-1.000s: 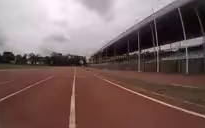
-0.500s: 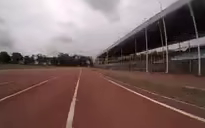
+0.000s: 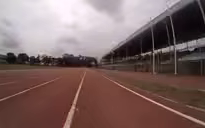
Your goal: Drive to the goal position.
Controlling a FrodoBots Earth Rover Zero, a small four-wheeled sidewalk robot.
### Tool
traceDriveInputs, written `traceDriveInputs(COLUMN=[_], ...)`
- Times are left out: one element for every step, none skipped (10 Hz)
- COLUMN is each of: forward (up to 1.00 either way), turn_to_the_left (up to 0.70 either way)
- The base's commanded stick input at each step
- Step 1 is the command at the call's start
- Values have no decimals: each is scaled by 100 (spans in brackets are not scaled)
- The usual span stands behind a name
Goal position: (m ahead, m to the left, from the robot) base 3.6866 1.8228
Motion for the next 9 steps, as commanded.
traceDriveInputs(forward=[70,70,70,70,70,70,70,70,70], turn_to_the_left=[0,0,0,35,35,0,0,0,0])
